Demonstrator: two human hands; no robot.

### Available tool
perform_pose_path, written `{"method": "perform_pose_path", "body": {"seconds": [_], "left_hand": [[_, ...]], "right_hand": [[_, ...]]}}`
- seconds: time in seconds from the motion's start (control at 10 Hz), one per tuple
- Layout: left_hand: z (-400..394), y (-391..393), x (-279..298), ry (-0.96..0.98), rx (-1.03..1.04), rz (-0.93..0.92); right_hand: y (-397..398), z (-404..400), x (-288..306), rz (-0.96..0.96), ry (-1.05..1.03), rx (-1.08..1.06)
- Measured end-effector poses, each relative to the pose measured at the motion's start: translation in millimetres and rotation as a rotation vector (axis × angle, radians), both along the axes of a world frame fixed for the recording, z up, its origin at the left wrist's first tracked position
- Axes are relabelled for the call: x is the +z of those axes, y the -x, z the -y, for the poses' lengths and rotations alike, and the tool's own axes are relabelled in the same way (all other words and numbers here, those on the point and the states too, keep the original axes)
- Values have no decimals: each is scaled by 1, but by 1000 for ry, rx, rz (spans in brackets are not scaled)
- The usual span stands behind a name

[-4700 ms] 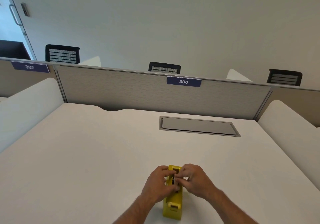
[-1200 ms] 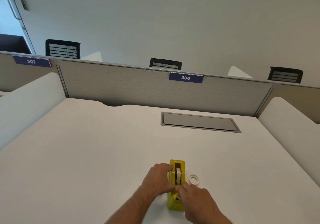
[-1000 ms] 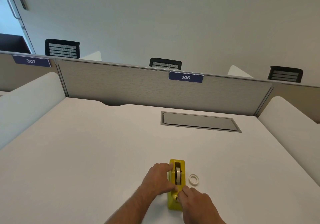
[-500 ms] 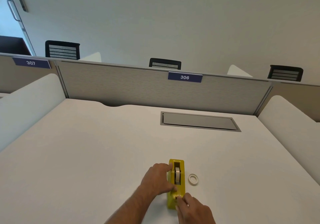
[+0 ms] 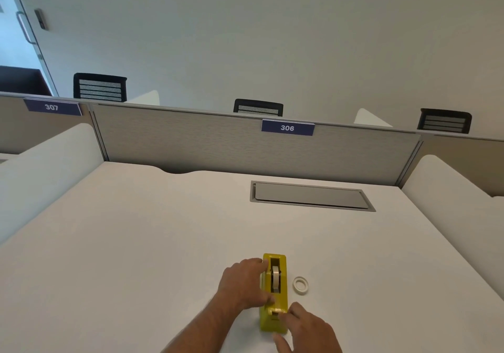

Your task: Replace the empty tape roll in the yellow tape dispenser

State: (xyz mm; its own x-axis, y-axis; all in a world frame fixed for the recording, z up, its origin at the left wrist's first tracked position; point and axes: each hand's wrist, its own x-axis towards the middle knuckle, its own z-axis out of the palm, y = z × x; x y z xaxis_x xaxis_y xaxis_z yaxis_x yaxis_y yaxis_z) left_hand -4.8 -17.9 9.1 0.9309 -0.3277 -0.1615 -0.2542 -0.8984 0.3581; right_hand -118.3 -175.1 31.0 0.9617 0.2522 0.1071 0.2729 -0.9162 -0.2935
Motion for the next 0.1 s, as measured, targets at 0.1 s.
{"method": "perform_pose_path", "body": {"seconds": [0.1], "left_hand": [[-2, -2, 4, 22, 5, 34]], "right_hand": [[-5, 7, 19, 3, -144, -53]]}}
